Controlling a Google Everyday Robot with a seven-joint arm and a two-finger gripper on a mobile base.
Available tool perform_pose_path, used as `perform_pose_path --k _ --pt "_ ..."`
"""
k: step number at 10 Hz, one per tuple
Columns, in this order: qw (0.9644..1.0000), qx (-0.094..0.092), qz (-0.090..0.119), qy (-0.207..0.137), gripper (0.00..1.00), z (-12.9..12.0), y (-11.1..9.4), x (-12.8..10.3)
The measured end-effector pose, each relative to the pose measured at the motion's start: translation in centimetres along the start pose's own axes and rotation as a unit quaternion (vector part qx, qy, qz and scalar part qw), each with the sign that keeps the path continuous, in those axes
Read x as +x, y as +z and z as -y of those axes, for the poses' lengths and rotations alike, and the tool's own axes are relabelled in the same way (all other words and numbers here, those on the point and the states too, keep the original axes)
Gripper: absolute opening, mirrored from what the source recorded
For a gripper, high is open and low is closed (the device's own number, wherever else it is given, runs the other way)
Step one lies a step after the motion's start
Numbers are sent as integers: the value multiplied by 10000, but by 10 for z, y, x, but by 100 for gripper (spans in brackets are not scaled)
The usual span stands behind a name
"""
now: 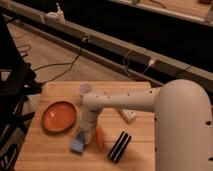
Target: Wipe the white sponge on the table
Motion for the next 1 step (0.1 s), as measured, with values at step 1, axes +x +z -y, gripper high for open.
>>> perform_pose_path --k 1 --pt "10000 -15 4 -30 0 1 0 -1"
